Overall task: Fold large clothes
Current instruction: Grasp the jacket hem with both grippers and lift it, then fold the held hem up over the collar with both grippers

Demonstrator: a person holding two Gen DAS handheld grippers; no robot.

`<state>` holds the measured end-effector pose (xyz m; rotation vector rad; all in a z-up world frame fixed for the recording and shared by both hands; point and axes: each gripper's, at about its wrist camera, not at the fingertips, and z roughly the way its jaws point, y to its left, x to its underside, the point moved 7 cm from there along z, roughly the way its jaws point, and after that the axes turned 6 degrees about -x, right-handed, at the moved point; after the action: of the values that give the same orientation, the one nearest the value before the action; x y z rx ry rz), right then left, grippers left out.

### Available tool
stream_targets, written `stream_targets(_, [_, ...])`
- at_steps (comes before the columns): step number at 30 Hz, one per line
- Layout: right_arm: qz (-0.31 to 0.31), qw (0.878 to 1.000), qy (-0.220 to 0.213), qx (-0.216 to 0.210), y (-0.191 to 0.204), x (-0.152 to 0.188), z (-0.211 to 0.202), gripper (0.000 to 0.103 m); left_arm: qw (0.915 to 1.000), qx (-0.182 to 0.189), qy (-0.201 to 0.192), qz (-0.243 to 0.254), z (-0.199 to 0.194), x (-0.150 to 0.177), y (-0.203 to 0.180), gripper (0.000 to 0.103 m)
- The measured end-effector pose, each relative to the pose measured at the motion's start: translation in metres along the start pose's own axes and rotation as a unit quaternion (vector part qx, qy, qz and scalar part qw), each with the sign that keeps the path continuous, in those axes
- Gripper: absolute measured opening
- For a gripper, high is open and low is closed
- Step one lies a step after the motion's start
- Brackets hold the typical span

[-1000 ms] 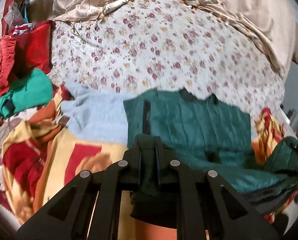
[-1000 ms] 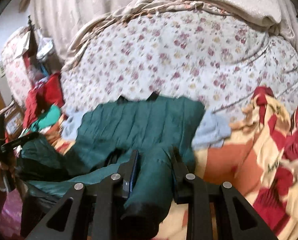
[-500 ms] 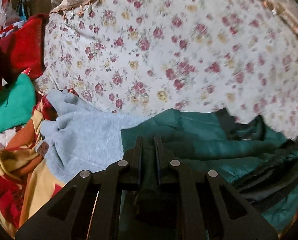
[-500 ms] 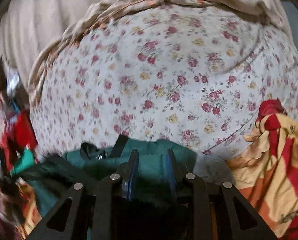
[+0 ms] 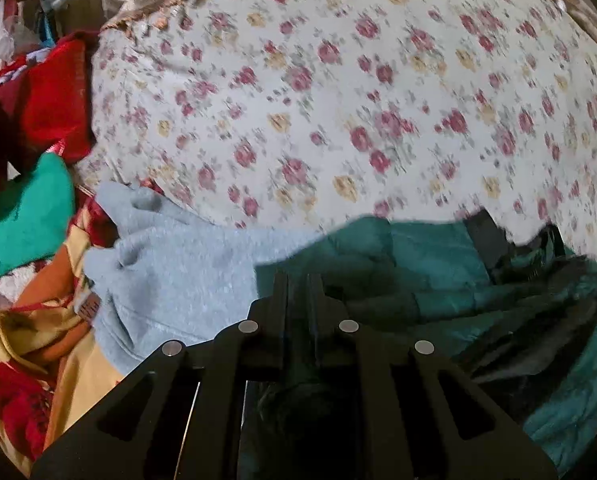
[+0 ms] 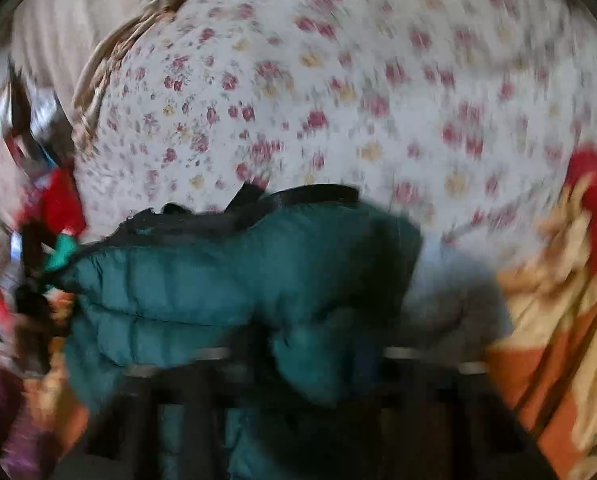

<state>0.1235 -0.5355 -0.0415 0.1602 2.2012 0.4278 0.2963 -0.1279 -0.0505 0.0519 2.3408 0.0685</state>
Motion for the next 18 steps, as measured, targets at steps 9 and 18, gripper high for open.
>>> stream_targets(9, [0.024,0.992,-0.023,0.120,-0.023,-0.045,0.053,0.017,0.9994,-0.003,-0.007,-0.034,0.015,-0.033,0.006,0.008])
stream_targets(18, [0.036,0.988,0.021,0.150,-0.036,-0.022,0.092,0.017,0.9898,0.091,-0.014,-0.108,-0.032,-0.035,0.046,0.078])
